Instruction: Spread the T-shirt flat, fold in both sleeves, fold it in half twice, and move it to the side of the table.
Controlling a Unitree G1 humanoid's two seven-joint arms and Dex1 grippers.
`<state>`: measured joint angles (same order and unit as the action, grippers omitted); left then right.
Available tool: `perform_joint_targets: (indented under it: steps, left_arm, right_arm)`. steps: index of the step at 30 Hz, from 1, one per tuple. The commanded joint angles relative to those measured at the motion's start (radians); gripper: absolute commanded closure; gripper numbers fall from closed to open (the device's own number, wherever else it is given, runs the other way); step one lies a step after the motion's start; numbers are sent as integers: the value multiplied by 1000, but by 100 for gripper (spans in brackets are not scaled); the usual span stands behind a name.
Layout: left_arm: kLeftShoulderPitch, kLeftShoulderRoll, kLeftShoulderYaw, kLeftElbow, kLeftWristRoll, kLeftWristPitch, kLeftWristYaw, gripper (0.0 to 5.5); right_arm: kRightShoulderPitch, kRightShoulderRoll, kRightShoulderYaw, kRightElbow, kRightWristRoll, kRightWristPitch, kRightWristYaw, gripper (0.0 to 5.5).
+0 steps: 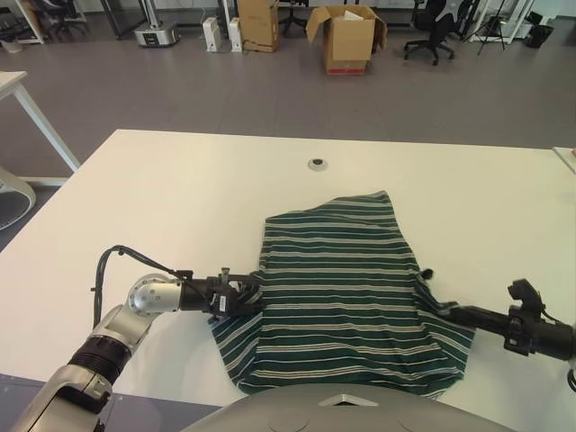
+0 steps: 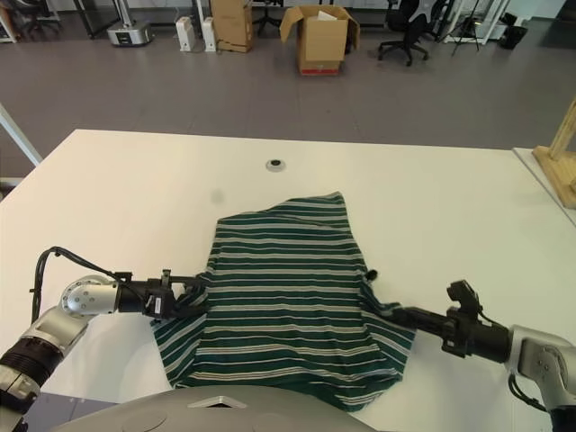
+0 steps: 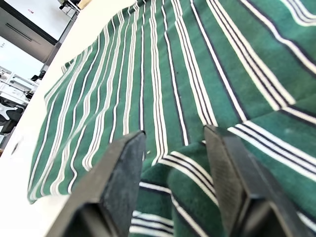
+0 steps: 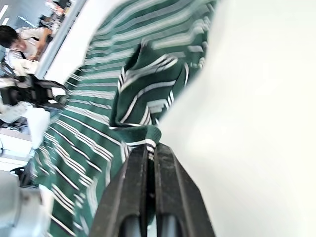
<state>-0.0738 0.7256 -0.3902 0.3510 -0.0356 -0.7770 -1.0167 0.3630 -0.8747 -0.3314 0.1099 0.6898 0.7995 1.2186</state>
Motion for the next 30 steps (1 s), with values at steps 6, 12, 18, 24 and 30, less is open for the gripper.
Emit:
perform_joint_targets:
  steps: [6,12,18,24,30]
  left_arm:
    - [81,19,-79,37,112,64,-29,331]
    - [34,7,-75,165,132,-7,-5,331]
    - [-11,2,-68,207,110,-60,1,331]
    - [-147,33,22,6,-134,148,-82,331]
    - [-313,46,96,-230,-389,679,-231,331]
  right_arm:
    - [36,44,-18,140,-61,-58,-61,549]
    - [-20,-4,16,246,-126,-87,-88,434]
    - [-309,-52,-108,303,-53,-139,-163,434]
    - [-561,133,-47,7,-17,-145,-371,434]
    - [-572,231,-3,-55,-47,-168,-471,434]
